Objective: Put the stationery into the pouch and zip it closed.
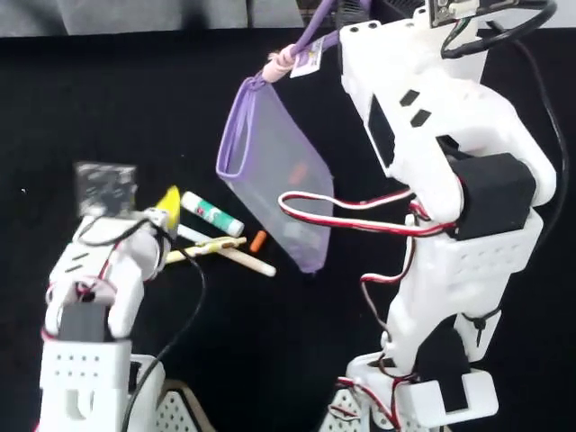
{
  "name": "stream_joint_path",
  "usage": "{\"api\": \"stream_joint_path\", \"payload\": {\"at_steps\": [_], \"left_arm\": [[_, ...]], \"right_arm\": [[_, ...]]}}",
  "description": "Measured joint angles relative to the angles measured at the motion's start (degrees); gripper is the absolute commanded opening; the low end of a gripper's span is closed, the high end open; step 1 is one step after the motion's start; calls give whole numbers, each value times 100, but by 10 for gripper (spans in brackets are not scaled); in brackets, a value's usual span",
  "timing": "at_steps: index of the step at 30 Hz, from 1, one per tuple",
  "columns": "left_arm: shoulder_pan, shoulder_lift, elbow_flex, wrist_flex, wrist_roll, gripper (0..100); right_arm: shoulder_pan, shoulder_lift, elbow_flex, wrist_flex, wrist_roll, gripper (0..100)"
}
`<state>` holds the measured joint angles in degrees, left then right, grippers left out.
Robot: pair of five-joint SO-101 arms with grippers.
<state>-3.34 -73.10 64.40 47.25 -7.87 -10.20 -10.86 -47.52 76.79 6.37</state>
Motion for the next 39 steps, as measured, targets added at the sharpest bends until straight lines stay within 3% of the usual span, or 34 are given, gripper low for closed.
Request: {"api": "stream_joint_path", "payload": {"at_steps": [5,7,12,21,27,32,39], "left_arm": [[756,844,9,782,-1899,195],[1152,985,9,1064,-2224,198],[1749,1213,431,800,-2400,197],[1459,2646,659,-826,-2409,195],[1371,4167,9,-958,-2664,176],[1371,5152,-580,-993,-2804,22],[1380,5152,-747,-993,-2804,46]], "right_arm": [[0,0,0,0,0,11],[0,0,0,0,0,11],[0,0,0,0,0,11],[0,0,0,0,0,11],[0,0,0,0,0,11],[0,0,0,0,0,11],[0,0,0,0,0,11]]}}
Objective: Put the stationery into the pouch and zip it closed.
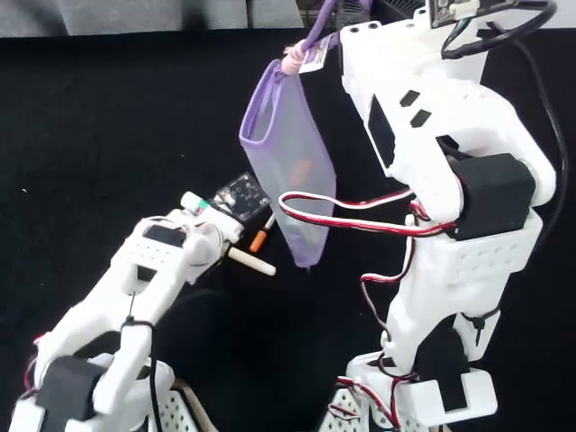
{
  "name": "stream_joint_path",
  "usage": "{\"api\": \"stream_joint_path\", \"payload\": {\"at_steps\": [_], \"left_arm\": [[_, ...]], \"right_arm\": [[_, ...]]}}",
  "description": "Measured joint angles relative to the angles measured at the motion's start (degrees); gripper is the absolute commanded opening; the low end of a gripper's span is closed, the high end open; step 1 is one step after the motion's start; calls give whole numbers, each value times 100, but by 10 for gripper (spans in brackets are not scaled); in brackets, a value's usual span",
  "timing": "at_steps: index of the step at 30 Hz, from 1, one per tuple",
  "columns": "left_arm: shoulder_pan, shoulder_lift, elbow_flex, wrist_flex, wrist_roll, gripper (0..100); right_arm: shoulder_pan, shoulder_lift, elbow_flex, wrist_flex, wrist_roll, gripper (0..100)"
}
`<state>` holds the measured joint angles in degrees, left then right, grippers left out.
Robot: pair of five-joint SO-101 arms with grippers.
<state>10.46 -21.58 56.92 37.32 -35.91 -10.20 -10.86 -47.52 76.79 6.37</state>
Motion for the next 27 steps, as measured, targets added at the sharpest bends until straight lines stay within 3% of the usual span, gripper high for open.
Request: {"api": "stream_joint_path", "payload": {"at_steps": [5,15,22,27], "left_arm": [[-9,-800,-9,0,413,30],[-9,-3965,18,-105,2479,29],[-9,-6593,1143,-1424,3859,29],[-466,-8149,2004,-2611,4809,28]], "right_arm": [[0,0,0,0,0,11],[0,0,0,176,0,11],[9,0,0,176,0,11],[9,0,0,176,0,11]]}}
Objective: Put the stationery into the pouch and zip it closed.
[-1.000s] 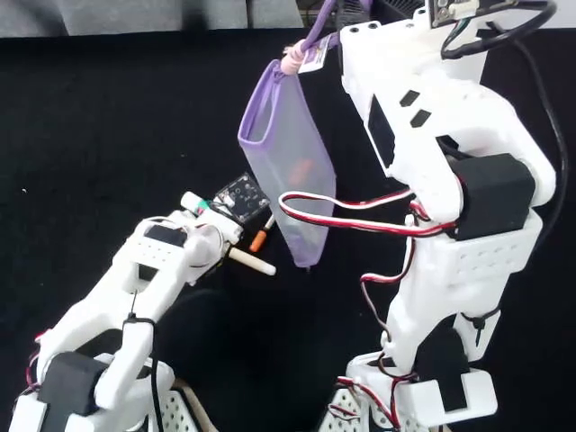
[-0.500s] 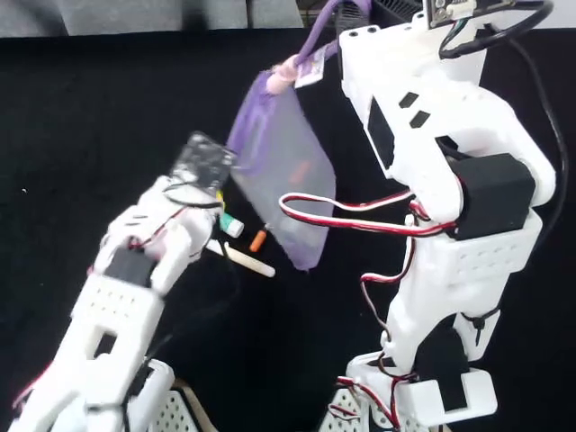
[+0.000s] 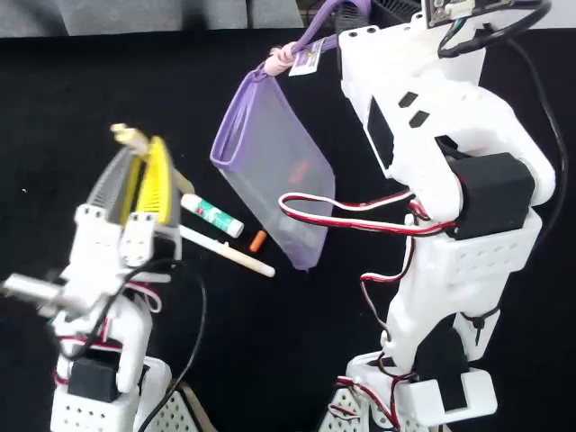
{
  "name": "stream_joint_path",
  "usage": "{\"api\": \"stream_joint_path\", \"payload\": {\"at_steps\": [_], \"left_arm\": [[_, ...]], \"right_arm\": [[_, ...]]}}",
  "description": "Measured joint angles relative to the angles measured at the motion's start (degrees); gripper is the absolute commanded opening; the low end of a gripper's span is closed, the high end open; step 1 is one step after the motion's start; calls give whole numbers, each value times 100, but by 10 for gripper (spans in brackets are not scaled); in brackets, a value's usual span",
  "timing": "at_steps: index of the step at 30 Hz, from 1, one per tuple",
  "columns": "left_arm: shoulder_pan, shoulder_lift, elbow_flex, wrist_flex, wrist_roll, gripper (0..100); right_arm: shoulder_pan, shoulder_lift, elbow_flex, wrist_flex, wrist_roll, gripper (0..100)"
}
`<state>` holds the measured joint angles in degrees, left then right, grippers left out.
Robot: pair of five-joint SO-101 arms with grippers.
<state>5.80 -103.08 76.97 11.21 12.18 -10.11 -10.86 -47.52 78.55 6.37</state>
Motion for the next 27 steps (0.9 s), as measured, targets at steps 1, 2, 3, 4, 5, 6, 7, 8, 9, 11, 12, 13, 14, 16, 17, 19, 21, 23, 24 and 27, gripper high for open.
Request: {"api": "stream_joint_path", "payload": {"at_steps": [1,2,3,4,5,6,7,8,9,11,12,13,14,16,17,19,21,23,24,27], "left_arm": [[-167,-18,9,-211,176,28],[-343,-26,9,-413,378,28],[-536,9,9,-571,615,28],[-677,62,-9,-703,862,28],[-818,123,-44,-782,1116,28],[-923,185,-114,-826,1380,28],[-976,202,-193,-853,1609,28],[-985,193,-281,-870,1811,28],[-985,132,-360,-870,1943,29],[-809,149,-466,-862,2048,29],[-668,158,-484,-818,2066,29],[-527,193,-475,-782,2066,29],[-396,220,-484,-765,2066,29],[-114,211,-475,-765,1978,29],[44,185,-475,-765,1881,29],[264,193,-484,-765,1644,29],[352,334,-484,-765,1495,29],[360,624,-475,-923,1442,29],[343,791,-475,-1081,1424,29],[70,1468,-554,-1582,1451,29]], "right_arm": [[0,0,0,0,0,11],[0,0,0,0,0,11],[0,0,0,0,0,11],[0,0,18,0,0,11],[0,0,35,0,0,11],[0,0,79,0,0,11],[0,0,132,0,0,11],[0,0,211,0,0,11],[0,0,299,0,0,11],[0,0,387,0,0,11],[0,0,404,0,0,11],[0,0,404,0,0,11],[0,0,404,0,0,11],[0,0,404,0,0,11],[0,0,404,0,0,11],[0,0,404,0,0,11],[0,0,404,0,0,11],[0,0,404,0,0,11],[0,0,404,0,0,11],[0,0,404,0,0,11]]}}
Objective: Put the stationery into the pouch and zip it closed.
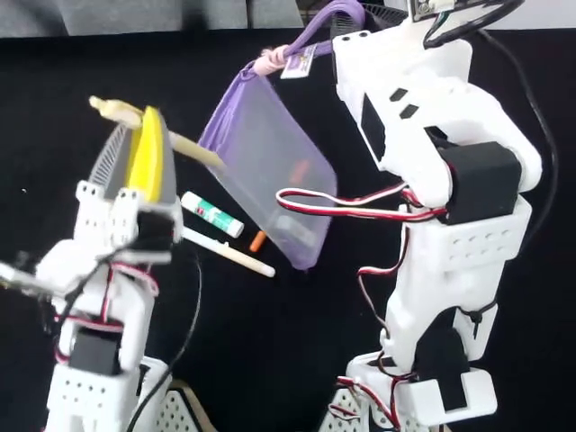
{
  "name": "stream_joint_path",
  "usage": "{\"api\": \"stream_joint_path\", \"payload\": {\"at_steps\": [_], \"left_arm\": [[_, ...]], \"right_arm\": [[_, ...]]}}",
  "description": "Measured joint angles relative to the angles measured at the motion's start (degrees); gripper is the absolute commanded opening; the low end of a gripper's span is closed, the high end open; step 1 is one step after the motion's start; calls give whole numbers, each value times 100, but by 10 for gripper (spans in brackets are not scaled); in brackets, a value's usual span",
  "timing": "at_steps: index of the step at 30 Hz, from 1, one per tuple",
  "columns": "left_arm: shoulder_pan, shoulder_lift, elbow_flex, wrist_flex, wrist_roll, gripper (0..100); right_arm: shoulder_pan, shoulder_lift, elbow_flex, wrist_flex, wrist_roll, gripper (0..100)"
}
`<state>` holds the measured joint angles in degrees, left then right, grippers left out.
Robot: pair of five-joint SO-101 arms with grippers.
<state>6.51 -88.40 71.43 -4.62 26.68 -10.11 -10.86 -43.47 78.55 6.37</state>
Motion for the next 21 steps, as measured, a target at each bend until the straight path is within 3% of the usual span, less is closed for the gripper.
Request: {"api": "stream_joint_path", "payload": {"at_steps": [7,15,21], "left_arm": [[-475,1152,-422,-484,448,29],[-492,1187,-589,-492,484,29],[-141,1152,-782,-492,484,29]], "right_arm": [[0,-413,0,0,0,11],[0,-492,0,0,0,11],[0,-492,0,0,0,11]]}}
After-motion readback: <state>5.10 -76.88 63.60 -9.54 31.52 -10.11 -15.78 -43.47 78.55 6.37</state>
